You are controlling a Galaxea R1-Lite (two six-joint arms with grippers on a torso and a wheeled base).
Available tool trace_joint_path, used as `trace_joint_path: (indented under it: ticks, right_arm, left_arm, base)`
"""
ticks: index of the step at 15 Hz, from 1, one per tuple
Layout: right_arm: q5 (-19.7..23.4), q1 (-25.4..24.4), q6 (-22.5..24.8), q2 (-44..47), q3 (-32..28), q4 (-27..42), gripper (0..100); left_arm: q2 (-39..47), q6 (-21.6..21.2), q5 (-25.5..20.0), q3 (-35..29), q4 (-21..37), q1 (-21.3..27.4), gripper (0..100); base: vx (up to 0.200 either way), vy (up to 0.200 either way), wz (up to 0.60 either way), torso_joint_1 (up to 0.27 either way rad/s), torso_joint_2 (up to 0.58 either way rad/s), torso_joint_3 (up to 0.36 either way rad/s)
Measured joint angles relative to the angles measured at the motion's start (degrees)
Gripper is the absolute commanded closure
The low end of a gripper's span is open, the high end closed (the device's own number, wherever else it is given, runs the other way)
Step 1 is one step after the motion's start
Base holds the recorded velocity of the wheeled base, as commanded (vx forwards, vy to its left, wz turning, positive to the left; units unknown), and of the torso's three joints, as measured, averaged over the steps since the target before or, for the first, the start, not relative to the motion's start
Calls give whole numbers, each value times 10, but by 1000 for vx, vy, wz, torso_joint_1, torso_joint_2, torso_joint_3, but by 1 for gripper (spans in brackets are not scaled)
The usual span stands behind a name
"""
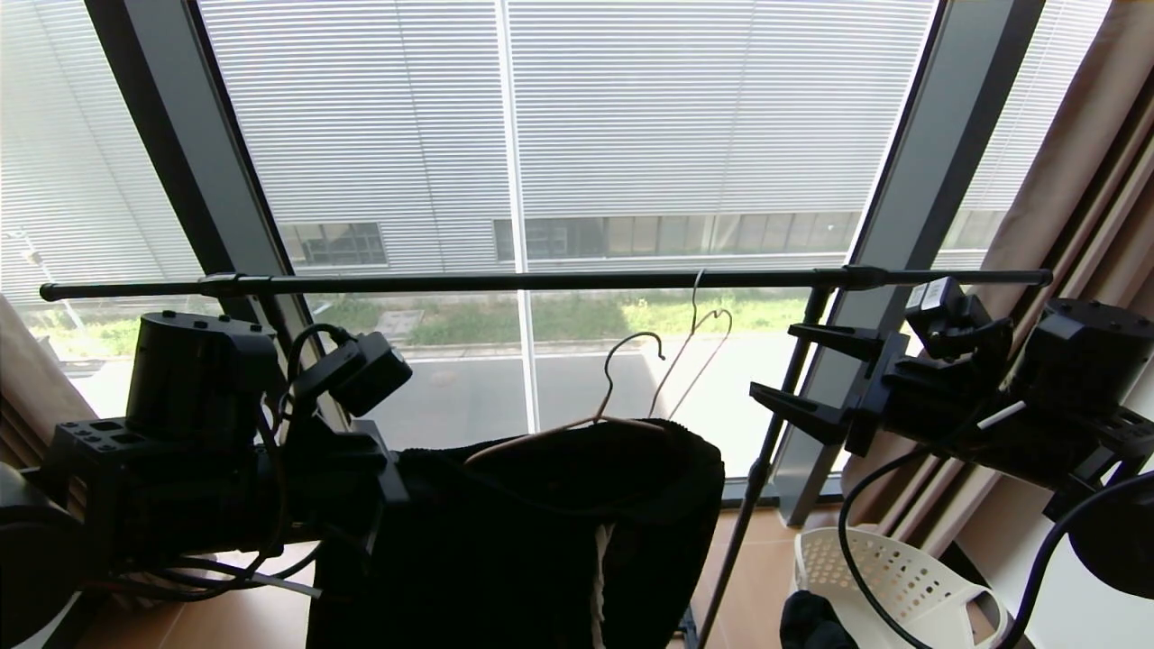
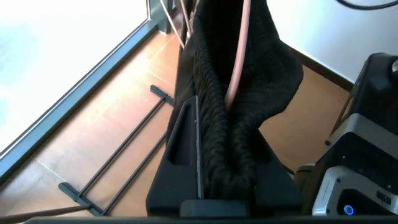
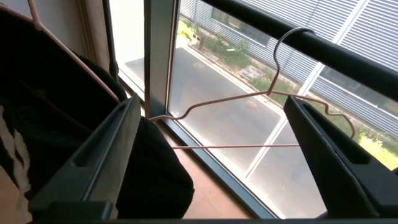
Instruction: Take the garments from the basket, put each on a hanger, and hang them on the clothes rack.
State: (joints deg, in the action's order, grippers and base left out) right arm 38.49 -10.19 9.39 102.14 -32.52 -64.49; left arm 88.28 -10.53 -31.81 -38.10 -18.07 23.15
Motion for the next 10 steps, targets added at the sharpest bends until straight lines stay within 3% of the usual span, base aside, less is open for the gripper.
trace_joint_path:
  ticks: [3, 6, 8, 10]
  right_arm:
    - [0, 0, 0, 0, 0, 0, 0]
    - [0, 0, 0, 3, -1, 0, 0]
    - [0, 0, 0, 4, -1, 0, 0]
    - [0, 0, 0, 5, -1, 0, 0]
  left_arm:
    - [2, -9, 1, 12, 0, 2, 100]
    - [4, -44, 8, 33, 17, 1, 100]
    - [7, -60, 41, 34, 40, 0, 100]
    - [14, -62, 44, 33, 41, 1, 100]
  base:
    - [0, 0, 0, 0, 0, 0]
    - [0, 0, 0, 0, 0, 0]
    - [0, 0, 0, 0, 0, 0]
    - [0, 0, 0, 0, 0, 0]
